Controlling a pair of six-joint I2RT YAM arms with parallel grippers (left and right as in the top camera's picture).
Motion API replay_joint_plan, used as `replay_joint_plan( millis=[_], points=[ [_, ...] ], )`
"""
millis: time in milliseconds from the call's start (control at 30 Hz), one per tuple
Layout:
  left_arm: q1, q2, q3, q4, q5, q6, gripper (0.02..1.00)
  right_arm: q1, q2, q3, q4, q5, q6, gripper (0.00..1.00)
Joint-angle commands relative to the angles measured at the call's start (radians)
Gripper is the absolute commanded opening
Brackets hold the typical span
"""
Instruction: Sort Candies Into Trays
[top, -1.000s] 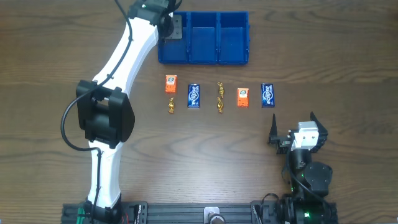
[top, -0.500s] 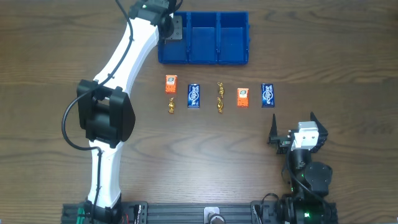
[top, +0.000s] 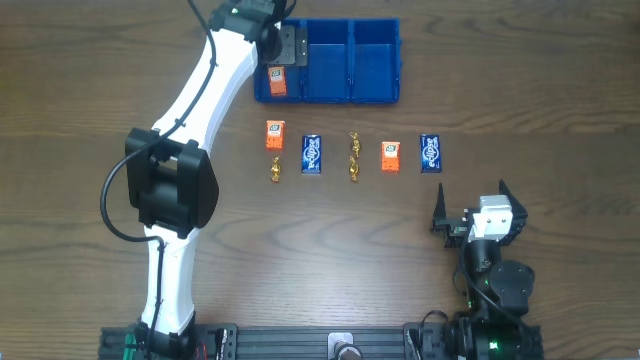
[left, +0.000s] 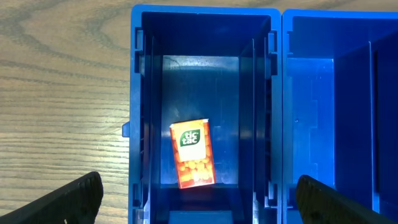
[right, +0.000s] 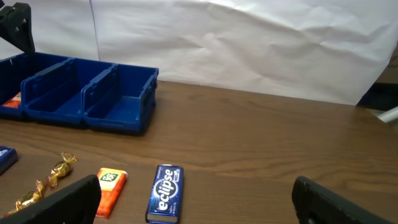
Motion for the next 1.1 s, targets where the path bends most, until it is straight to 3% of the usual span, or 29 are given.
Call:
replay_joint_plan(
  millis=[33, 367, 633, 833, 1100],
  points=[
    [-0.01, -0.001, 0.026, -0.019, -0.001, -0.013, 0.993, 0.0, -0.002, -0.001, -0.009, 0.004, -0.014, 0.998],
    [-0.036, -0.189, -0.027, -0.179, -0.004, -0.026, 0.993, 0.0, -0.002, -0.001, -0.009, 0.004, -0.014, 0.998],
    [-0.072, -0.397, -0.341, -0.06, -0.008, -0.026, 0.998, 0.0, -0.002, -0.001, -0.009, 0.004, -0.014, 0.998],
    [-0.09, -0.369, -0.427, -0.006, -0.037, -0.045, 0.996, 0.0, -0.002, -0.001, -0.009, 0.004, -0.014, 0.998],
    [-0.079, -0.361, -0.601, 0.097, -0.003, -0.076, 0.998, 0.0, -0.002, -0.001, -0.009, 0.004, -0.014, 0.998]
  ],
)
